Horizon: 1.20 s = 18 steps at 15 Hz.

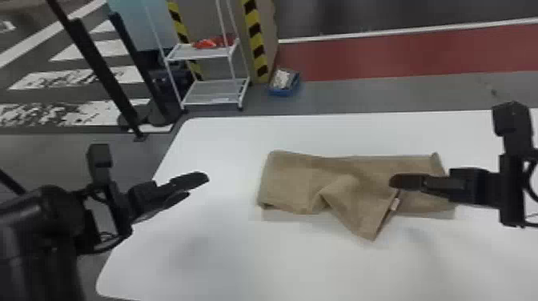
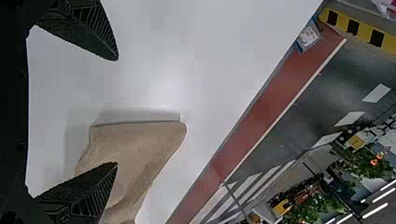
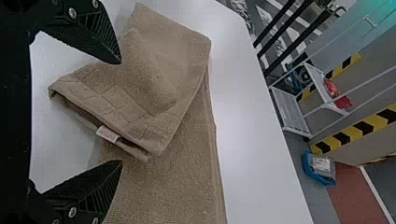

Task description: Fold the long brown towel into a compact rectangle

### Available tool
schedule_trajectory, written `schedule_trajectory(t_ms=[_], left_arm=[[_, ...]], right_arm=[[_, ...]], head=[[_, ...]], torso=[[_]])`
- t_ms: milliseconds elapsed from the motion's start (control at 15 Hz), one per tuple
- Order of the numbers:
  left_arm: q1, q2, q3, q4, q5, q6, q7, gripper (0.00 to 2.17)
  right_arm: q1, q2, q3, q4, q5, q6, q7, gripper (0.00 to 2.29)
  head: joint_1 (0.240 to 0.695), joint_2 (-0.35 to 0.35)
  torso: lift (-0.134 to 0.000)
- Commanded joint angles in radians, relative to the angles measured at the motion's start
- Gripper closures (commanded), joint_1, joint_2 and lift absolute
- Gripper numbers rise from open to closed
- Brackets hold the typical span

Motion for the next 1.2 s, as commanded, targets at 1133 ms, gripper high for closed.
schedule_trajectory(t_ms=[1133], left_arm=[[0.065, 0.008, 0.038, -0.01, 0.037, -0.045, -0.017, 0.09]], right_arm=[[-0.024, 0.002, 0.116, 0.216, 0.062, -0.229, -0.011, 0.35]], head=[[0.695, 0.299]], torso=[[-0.124]])
